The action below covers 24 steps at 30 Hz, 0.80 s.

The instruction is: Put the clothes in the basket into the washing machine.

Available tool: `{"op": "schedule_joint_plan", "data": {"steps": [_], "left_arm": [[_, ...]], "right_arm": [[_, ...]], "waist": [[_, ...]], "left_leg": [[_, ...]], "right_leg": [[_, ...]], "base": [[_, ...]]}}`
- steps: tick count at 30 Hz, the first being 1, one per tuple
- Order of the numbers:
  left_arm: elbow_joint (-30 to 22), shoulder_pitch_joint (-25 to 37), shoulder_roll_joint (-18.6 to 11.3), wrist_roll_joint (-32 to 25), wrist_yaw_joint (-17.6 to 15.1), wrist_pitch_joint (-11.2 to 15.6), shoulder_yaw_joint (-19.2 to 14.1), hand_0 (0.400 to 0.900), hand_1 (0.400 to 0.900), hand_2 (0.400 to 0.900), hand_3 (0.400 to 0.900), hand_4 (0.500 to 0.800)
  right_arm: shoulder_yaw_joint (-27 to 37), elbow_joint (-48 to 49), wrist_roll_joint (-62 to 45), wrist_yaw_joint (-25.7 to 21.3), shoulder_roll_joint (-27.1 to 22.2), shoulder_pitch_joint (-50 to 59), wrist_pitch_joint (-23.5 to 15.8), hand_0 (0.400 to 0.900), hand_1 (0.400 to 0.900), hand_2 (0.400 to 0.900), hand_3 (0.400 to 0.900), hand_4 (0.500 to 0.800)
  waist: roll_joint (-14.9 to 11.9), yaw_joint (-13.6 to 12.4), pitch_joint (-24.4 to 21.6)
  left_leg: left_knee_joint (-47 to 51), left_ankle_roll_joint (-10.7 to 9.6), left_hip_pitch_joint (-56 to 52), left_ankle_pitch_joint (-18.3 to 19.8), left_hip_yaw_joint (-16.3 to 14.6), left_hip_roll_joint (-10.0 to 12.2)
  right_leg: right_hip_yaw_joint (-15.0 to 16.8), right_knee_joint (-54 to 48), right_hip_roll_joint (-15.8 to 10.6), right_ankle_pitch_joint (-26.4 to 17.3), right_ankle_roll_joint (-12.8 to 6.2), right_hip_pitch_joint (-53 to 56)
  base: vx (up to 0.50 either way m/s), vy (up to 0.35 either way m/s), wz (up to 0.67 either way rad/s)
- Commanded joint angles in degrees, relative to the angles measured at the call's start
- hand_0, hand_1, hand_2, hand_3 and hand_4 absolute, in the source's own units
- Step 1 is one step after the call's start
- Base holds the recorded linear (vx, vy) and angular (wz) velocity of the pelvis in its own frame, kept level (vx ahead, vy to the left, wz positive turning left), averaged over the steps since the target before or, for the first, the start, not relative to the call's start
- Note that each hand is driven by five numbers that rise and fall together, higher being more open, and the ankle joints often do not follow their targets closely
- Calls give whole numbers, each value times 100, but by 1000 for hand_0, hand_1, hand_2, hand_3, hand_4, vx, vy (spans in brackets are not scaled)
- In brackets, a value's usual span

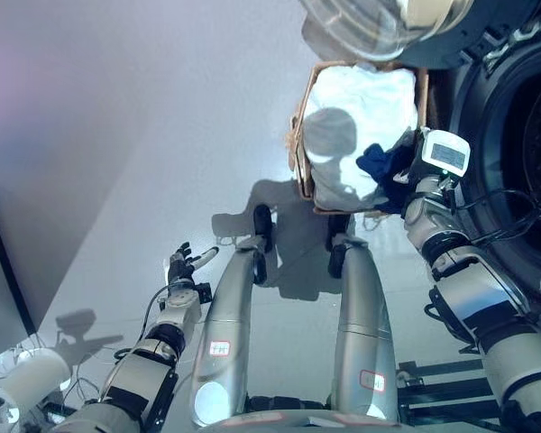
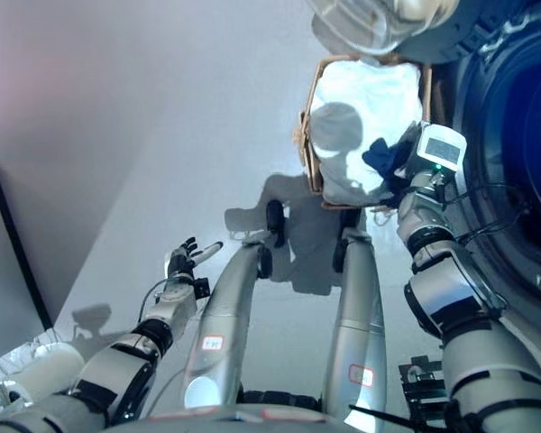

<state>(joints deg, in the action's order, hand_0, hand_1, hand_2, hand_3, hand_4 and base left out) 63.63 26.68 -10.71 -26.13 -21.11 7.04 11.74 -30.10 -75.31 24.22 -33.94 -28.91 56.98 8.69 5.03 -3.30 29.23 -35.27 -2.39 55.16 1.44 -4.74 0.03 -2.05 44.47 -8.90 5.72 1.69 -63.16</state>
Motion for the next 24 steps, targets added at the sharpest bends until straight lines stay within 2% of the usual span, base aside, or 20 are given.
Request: {"op": "schedule_joint_plan", "data": {"steps": [1,10,13,21,22,23,24], "left_arm": [[23,-415,-236,-81,-354,123,125,900,900,900,900,800],[-276,-633,-295,-198,-352,237,213,900,900,900,900,800],[-182,-635,-308,-229,-276,211,180,900,900,900,900,800],[-164,-849,-333,-313,-50,172,-25,900,900,900,900,800],[-180,-857,-339,-301,-29,160,-24,900,900,900,900,800],[-193,-853,-350,-278,-22,164,-24,900,900,900,900,800],[-199,-837,-360,-280,-12,162,-43,900,900,900,900,800]], "right_arm": [[-129,-150,74,-417,-302,103,61,900,900,900,900,800],[-263,-395,202,-214,-468,171,148,900,900,900,900,800],[-344,-641,218,352,-422,197,93,900,900,900,900,800],[-443,-644,-54,1214,-608,222,-160,900,900,900,900,800],[-519,-699,32,1308,-622,245,-144,865,865,865,865,779],[-525,-740,40,1341,-645,277,-130,573,573,573,573,604],[-517,-772,26,1412,-656,281,-140,400,400,400,400,500]], "waist": [[309,15,-431],[367,-82,-471],[378,-123,-484],[291,-238,-608],[282,-257,-632],[275,-274,-649],[269,-295,-666]], "left_leg": [[-676,-240,571,460,223,124],[-1496,-216,1564,592,236,21],[-1705,-205,1812,633,223,-9],[-1803,-218,1988,601,222,-54],[-1808,-221,1996,597,238,-66],[-1812,-223,2002,593,254,-77],[-1821,-225,2004,591,265,-85]], "right_leg": [[374,76,-99,-266,-679,-343],[462,922,-119,-134,-694,-1415],[464,1119,-125,-120,-687,-1677],[472,1245,-108,-154,-696,-1899],[459,1252,-106,-147,-697,-1898],[453,1252,-103,-148,-698,-1893],[453,1254,-109,-149,-699,-1891]], "base": [[-31,11,6],[-32,14,4],[-20,-4,6],[0,-2,1],[0,0,0],[0,0,0],[-1,-16,4]]}}
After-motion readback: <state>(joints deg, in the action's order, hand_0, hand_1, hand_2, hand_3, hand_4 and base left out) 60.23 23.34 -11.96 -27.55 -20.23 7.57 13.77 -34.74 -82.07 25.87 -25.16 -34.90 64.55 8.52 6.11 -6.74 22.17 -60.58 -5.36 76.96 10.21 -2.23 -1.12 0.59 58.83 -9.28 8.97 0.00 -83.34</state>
